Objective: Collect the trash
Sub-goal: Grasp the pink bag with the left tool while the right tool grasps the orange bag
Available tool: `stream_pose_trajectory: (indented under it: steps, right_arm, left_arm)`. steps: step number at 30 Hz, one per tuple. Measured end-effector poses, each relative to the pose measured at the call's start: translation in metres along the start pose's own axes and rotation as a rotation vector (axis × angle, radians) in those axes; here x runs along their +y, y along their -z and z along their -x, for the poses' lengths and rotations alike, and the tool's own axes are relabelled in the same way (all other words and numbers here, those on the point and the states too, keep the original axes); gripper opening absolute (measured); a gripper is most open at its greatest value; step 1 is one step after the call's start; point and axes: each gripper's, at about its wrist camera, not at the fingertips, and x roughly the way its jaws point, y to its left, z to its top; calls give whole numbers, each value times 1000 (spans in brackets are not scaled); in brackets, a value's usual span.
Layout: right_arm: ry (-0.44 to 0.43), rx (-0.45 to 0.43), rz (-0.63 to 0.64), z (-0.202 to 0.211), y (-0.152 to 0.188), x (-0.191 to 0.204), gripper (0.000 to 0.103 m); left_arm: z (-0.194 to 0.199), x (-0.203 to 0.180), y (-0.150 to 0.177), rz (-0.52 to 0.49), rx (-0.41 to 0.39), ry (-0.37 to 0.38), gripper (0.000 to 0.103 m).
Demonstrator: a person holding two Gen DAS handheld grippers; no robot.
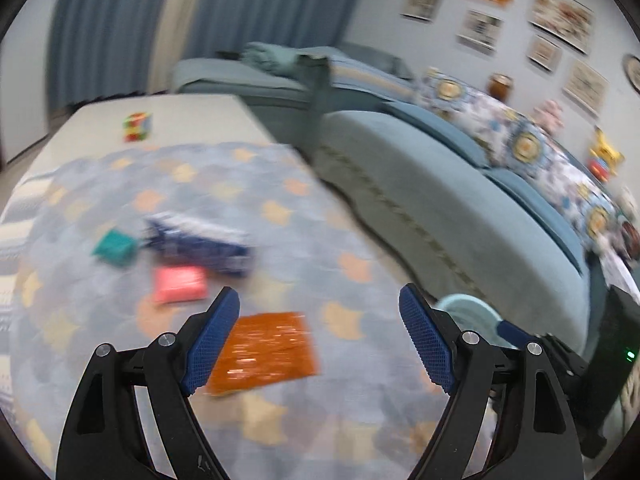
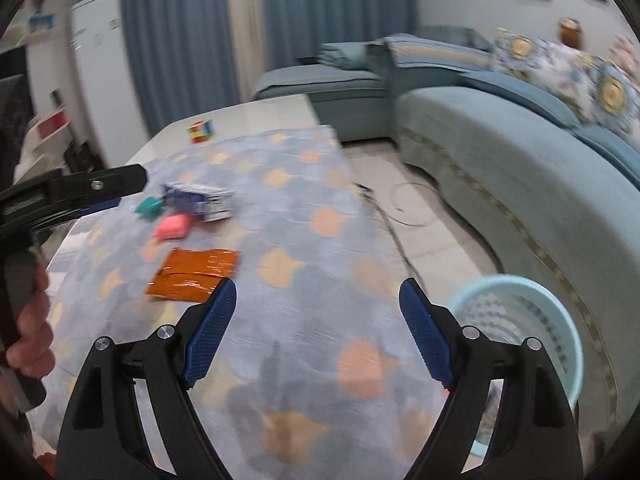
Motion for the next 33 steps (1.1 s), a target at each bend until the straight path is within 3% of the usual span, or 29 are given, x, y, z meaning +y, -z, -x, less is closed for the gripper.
stream_pose_trajectory:
  steps: [7, 10, 15, 21, 23, 26, 31, 33]
  right_arm:
    - [-76, 47, 94, -50, -7, 53, 79]
    - [-83, 71, 128, -71, -7, 68, 79]
    - [-120, 123, 157, -97, -7, 78, 79]
    - [-146, 178, 163, -123, -9, 79, 80]
    - [-155, 199, 160, -131, -11, 80, 80]
    - [-171, 228, 152, -142, -11, 83, 80]
    - [-212, 242, 177, -145, -14, 92, 80]
    - [-225, 237, 196, -143, -13, 97, 88]
  left_arm:
    - [-40, 81, 4, 95, 93, -119, 80]
    - [-62, 98, 8, 127, 145, -115, 80]
    - [-91, 114, 5, 168, 170, -142, 80]
    - [-113, 117, 3, 146, 190, -192, 80]
    - [-116, 116, 2, 130, 189, -203, 74]
    - [-117, 115, 1, 101, 189, -219, 57]
    - [-104, 122, 9, 112, 169, -199, 52]
    - [-95, 126, 14, 132, 159, -195, 52]
